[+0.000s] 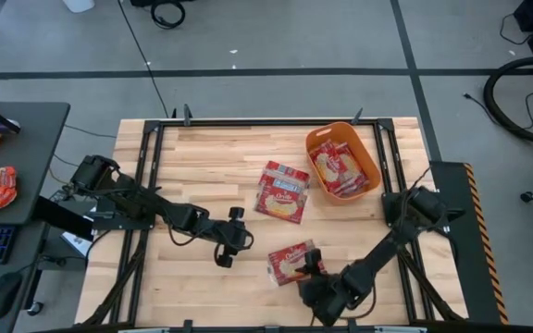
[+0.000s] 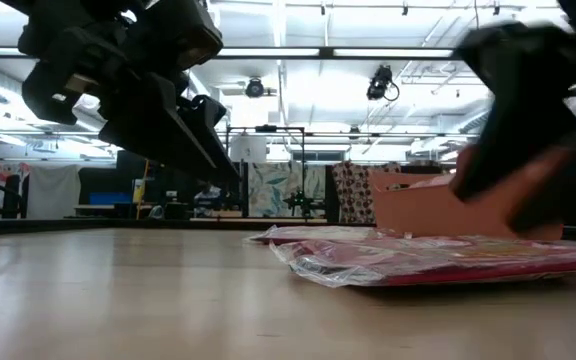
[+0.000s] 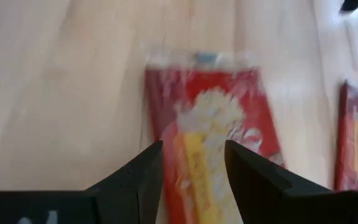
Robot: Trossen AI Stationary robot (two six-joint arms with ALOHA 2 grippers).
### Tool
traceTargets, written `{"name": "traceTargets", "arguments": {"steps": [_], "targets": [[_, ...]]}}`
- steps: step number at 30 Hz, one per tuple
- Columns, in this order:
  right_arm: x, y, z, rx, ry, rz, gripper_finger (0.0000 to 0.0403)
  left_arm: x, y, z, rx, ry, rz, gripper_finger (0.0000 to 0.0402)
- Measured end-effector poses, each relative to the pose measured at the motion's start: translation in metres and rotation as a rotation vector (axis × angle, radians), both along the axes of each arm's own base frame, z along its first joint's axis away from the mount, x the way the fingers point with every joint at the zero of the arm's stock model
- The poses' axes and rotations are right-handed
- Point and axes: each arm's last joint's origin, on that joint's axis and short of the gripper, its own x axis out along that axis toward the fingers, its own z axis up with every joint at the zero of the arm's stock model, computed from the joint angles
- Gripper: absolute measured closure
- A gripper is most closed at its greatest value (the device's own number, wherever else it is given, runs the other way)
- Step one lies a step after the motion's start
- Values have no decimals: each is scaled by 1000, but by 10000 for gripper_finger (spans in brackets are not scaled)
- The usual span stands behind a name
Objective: Sort popcorn bags into baskets
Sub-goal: Put the red popcorn bag into the orange bin
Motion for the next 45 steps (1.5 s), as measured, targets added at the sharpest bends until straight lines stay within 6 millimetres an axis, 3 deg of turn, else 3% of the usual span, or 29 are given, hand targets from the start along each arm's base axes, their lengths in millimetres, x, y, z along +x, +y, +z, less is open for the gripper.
{"name": "traceTargets", "arguments": {"steps": [3,6,20,23,29,31,34,40,45], "targets": [[-3,6,-13,-36,27,10,228,0,0,0,0,0,0,230],[-2,10,-13,-28,15,12,228,0,1,0,0,0,2,230],[-12,-4,-23,-103,125,-19,261,0,0,0,1,1,1,230],[-13,-7,-25,-109,131,-21,287,0,0,0,0,1,2,230],[-14,-9,-27,-114,141,-35,383,-2,1,-2,9,32,4,230],[-13,-10,-25,-99,136,-67,394,-4,1,-1,10,71,-6,230],[-12,-14,-13,-60,138,-140,390,-10,2,17,8,86,-3,230],[-11,-22,42,-155,68,-199,397,-22,6,49,-32,-4,9,230],[-9,-35,84,-154,-41,-310,399,-25,4,51,-66,-3,24,230]]}}
